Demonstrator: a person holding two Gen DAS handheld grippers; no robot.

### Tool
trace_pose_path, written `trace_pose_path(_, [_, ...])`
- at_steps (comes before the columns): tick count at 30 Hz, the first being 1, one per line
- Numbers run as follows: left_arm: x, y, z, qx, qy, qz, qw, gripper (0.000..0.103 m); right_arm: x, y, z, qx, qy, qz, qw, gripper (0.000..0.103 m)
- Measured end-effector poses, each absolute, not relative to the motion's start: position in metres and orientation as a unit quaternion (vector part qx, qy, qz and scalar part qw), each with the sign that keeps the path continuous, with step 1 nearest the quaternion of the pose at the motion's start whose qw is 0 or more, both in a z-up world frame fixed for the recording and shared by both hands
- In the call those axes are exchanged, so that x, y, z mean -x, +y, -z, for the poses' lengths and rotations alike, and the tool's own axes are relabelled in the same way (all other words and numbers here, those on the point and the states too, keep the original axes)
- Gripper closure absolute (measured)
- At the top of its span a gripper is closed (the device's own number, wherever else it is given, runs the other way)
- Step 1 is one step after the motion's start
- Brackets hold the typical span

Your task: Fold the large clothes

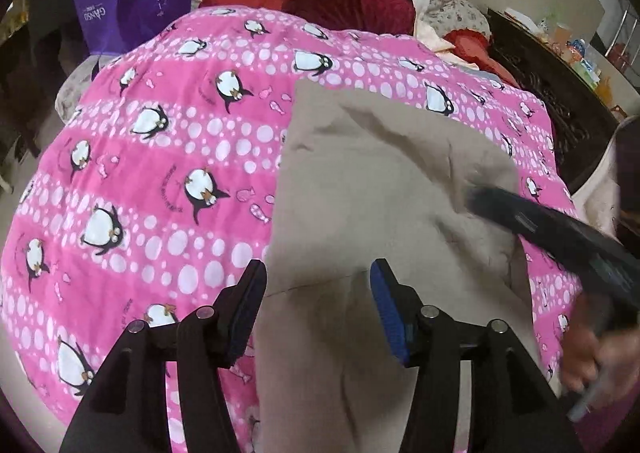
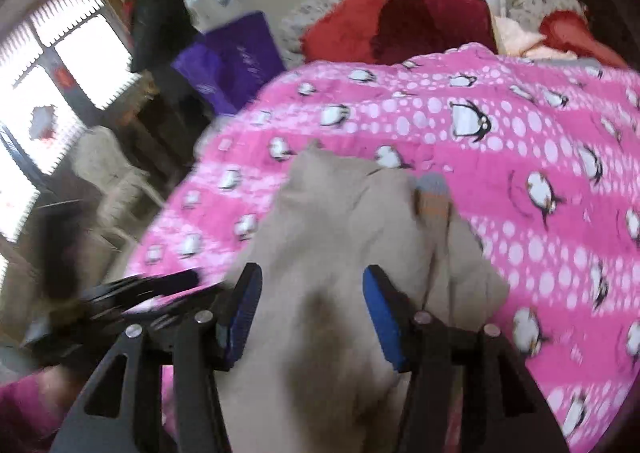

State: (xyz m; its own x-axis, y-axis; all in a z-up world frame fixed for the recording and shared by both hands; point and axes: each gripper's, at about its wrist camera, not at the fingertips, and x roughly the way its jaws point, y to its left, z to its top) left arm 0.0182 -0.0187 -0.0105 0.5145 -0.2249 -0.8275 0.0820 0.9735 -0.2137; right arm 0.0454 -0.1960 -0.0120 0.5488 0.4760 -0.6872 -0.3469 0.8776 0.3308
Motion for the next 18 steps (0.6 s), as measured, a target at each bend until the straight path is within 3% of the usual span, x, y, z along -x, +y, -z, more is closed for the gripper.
trace_pose_path(2, [-0.022, -0.024, 0.025, 0.072, 0.502, 0.085, 0.858, 0.062, -0.065, -0.201, 0.023, -0.086, 0.422, -0.212, 0.877, 0.048])
trace_pose_path(6, [-0.021, -0.034, 0.040, 0.047, 0.491, 0.072, 0.867, 0.061, -0.105, -0.220, 0.060, -0.101, 0.448, -0.137, 0.877, 0.082])
trace_pose_path(7, [-0.021, -0.036, 0.042, 0.043, 0.488, 0.070, 0.869, 0.060, -0.110, -0.226, 0.069, -0.116, 0.451, -0.132, 0.875, 0.084])
trace_pose_path(14, [-0.023, -0.034, 0.045, 0.050, 0.489, 0.063, 0.869, 0.059, -0.093, -0.231, 0.053, -0.119, 0.443, -0.145, 0.877, 0.083])
trace_pose_path(18, [-0.020, -0.032, 0.046, 0.052, 0.488, 0.057, 0.870, 0.059, -0.054, -0.228, 0.025, -0.104, 0.434, -0.175, 0.878, 0.065])
